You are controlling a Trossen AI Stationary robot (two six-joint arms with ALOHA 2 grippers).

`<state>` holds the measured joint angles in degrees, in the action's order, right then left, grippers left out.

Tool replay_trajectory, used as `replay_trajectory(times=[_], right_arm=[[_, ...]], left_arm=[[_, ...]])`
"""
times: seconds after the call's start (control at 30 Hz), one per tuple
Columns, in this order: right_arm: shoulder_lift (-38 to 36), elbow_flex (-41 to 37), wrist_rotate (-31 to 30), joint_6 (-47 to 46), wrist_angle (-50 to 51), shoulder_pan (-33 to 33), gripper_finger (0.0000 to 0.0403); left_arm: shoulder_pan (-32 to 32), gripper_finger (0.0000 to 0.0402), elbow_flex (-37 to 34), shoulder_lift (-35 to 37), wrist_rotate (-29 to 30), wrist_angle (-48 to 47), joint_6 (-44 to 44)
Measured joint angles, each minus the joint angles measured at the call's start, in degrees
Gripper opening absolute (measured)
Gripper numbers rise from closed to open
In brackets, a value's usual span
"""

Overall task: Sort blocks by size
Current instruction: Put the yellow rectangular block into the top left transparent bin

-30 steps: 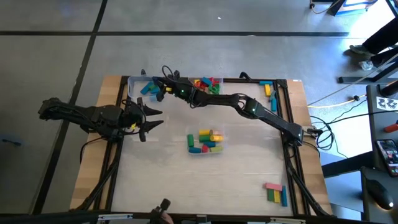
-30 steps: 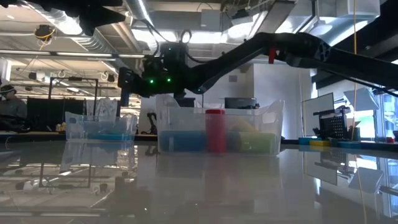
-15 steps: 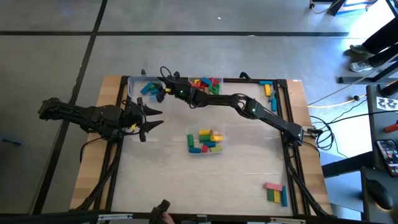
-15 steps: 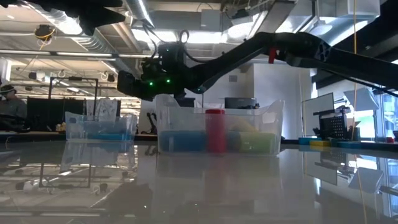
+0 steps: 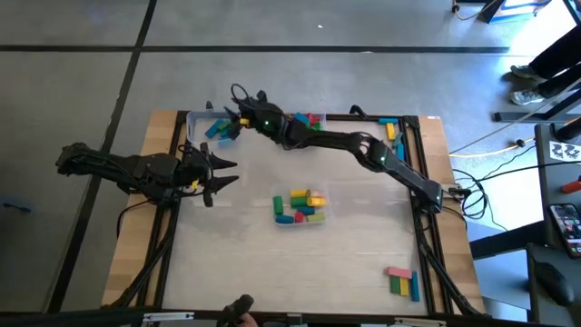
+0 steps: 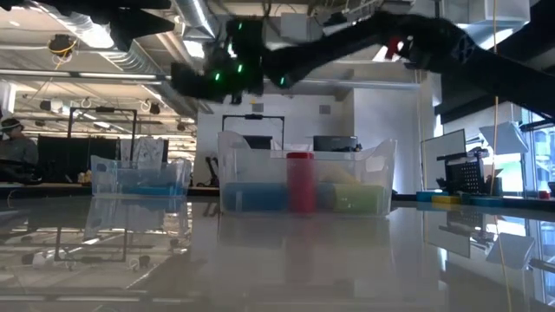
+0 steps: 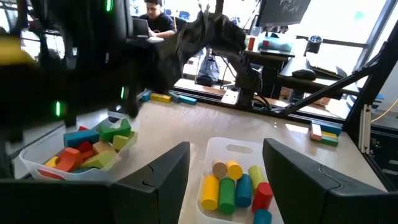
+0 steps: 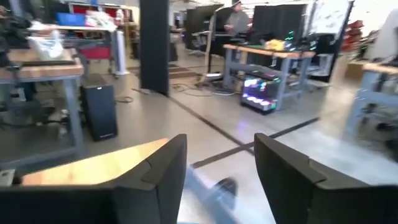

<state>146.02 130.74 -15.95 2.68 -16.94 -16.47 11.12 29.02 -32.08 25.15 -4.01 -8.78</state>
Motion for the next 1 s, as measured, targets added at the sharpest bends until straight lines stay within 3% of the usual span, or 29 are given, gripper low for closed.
replay_trajectory(times=[0.4, 0.57, 1.0], right_arm=[[-14.02, 0.04, -16.02, 7.25, 18.42, -0.56, 0.0175], [-20.11, -0.02, -17.98, 6.27, 32.54, -2.09, 0.0175], [-34.99, 0.00, -18.31, -10.00, 76.20, -11.09, 0.0175]], left_arm=[[-0.01, 0.0198, 0.00, 0.00, 0.00, -0.04, -0.22], [-0.01, 0.0198, 0.00, 0.00, -0.01, -0.64, -1.14], [-0.03, 0.0198, 0.00, 0.02, 0.00, -1.36, -0.83]])
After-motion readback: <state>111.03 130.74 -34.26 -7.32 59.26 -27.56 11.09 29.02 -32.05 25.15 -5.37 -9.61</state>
